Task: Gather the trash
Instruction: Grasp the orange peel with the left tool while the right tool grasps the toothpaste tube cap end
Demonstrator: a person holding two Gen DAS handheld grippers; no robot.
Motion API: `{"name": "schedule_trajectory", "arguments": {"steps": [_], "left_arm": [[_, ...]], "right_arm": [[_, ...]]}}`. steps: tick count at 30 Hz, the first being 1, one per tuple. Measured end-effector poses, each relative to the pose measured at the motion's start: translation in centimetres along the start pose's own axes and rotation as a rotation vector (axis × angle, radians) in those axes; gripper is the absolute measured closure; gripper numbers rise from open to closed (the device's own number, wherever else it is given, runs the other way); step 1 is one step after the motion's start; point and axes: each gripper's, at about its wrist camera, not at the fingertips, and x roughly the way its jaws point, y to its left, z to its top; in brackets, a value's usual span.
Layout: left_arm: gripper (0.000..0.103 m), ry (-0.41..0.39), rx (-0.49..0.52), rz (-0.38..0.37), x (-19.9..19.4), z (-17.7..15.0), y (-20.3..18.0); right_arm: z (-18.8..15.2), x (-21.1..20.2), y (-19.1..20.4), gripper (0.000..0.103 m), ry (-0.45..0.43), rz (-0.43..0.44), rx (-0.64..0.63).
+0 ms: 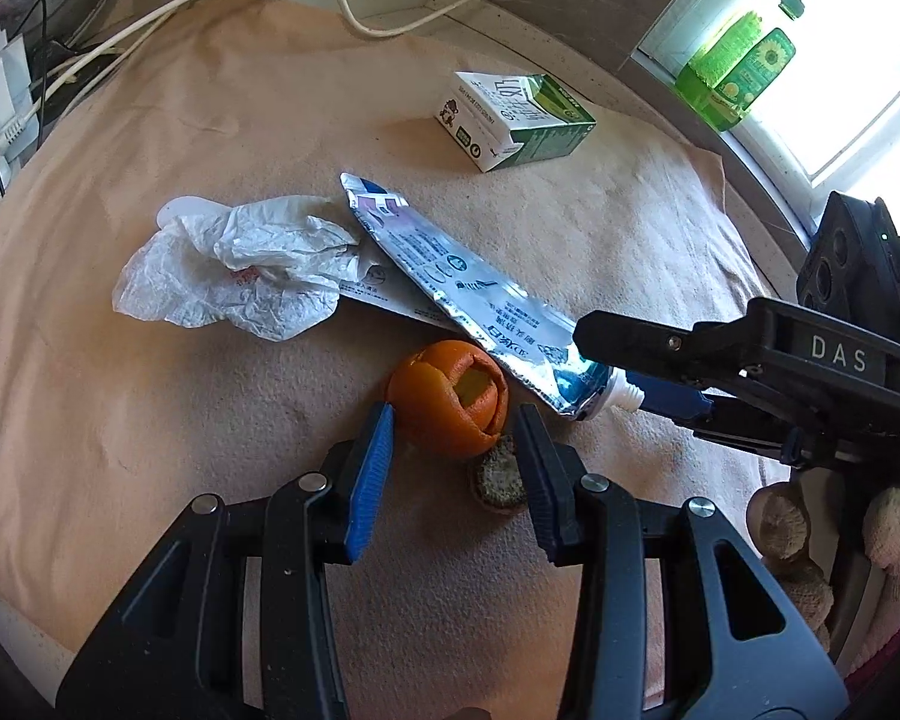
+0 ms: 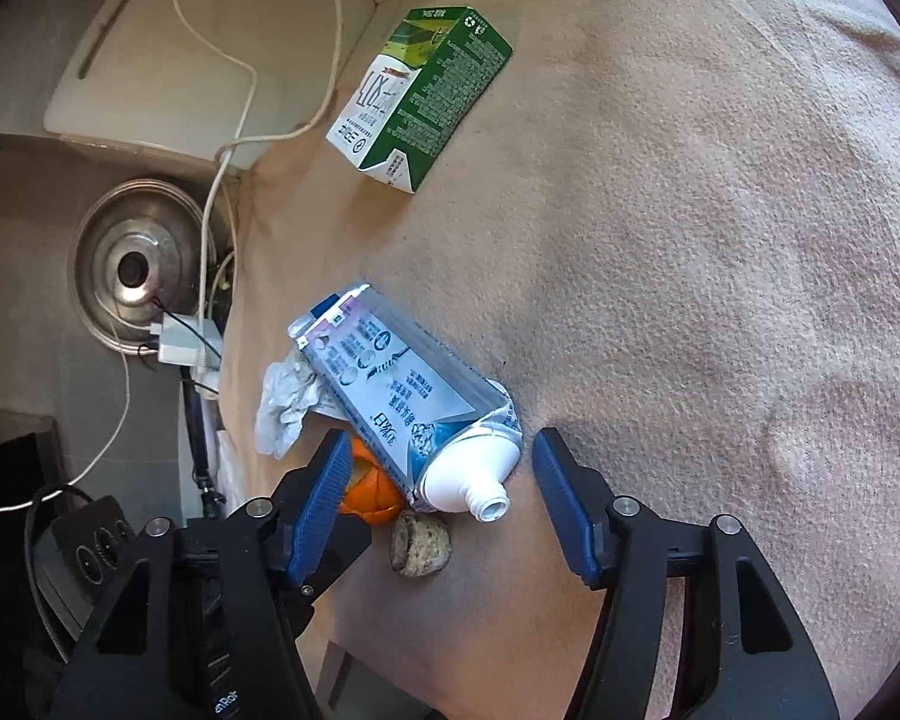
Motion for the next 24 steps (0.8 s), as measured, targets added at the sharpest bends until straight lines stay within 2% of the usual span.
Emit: {"name": "schedule_trajectory", "arguments": {"steps": [4, 8, 17, 24], "left_arm": [[0.062, 0.006, -0.001, 0.019, 0.4, 0.0, 0.4], [0.062, 0.015, -0.024, 0.0, 0.8, 0.0, 0.9], [0.064, 0.007, -0.023, -0.016, 1.0, -0.1, 0.9], [0.069, -0.013, -0.013, 0.001, 0.3, -0.5, 1.0]], "right_arm": [[0.0, 0.3, 0.7, 0.055, 0.001, -0.052, -0.049], [0.1, 0.5, 0.6, 0.069, 0.006, -0.073, -0.06], [-0.1, 0.4, 0.4, 0.07, -0.002, -0.068, -0.082], [-0.4, -0.6, 1.1, 0.073, -0.057, -0.081, -0.145]]}}
